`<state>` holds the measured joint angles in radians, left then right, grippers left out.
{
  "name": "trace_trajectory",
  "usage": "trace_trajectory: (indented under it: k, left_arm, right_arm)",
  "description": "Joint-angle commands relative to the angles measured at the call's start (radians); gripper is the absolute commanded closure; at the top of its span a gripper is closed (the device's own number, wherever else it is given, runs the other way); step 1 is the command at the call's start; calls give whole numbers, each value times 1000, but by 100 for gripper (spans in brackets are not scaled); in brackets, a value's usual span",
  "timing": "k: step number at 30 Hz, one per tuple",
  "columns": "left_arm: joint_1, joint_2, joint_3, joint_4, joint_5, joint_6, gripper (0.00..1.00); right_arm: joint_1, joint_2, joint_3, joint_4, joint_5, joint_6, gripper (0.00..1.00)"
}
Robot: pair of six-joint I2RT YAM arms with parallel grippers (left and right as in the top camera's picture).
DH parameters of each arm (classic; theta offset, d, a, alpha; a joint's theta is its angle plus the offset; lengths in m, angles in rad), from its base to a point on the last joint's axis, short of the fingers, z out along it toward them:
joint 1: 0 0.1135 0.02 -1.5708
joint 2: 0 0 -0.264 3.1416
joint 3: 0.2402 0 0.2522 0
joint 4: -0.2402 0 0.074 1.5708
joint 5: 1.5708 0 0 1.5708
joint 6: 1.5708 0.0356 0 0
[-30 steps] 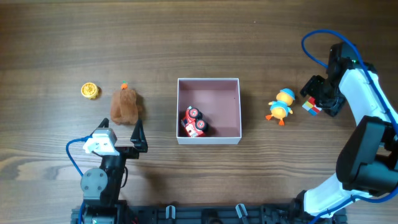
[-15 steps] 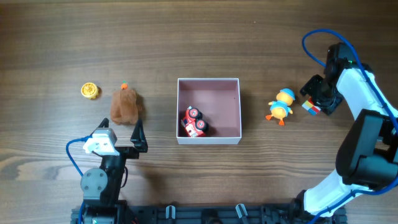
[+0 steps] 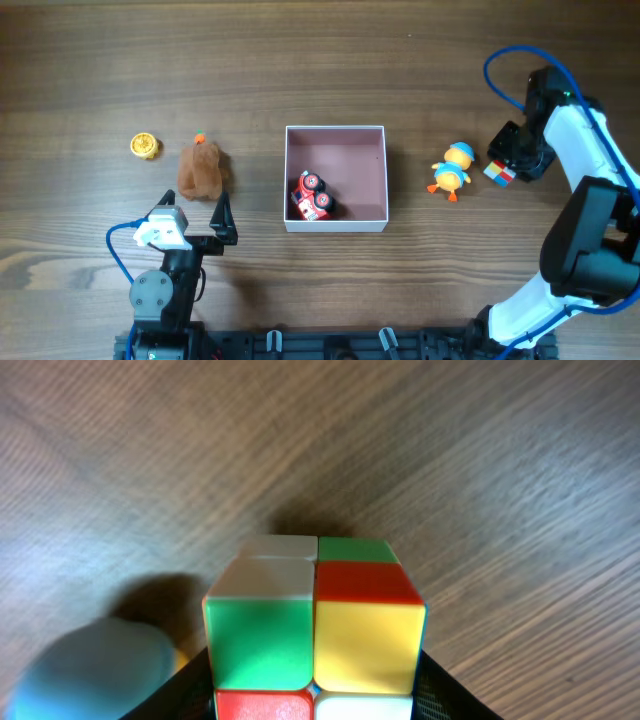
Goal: Pack container
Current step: 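Carry the cube into the box, release it, and withdraw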
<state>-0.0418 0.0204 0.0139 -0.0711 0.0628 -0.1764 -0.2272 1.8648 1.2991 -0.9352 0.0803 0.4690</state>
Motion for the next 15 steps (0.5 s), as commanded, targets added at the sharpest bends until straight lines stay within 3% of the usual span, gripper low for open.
trace_trajectory:
  k: [1,9,10,15]
  left_arm:
    - [7,-4,-8,1,18,8,0]
    - [7,-4,-8,1,18,8,0]
    - [7,-4,-8,1,18,8,0]
    - [7,-4,-8,1,18,8,0]
  right_arm:
    - [5,1,107,-54,24,-27,59]
    - [99,-51,382,-305,19,-77,59]
    - [199,-89,434,-358,18,-77,58]
    - [383,-132,438,-374,-51,-84,57]
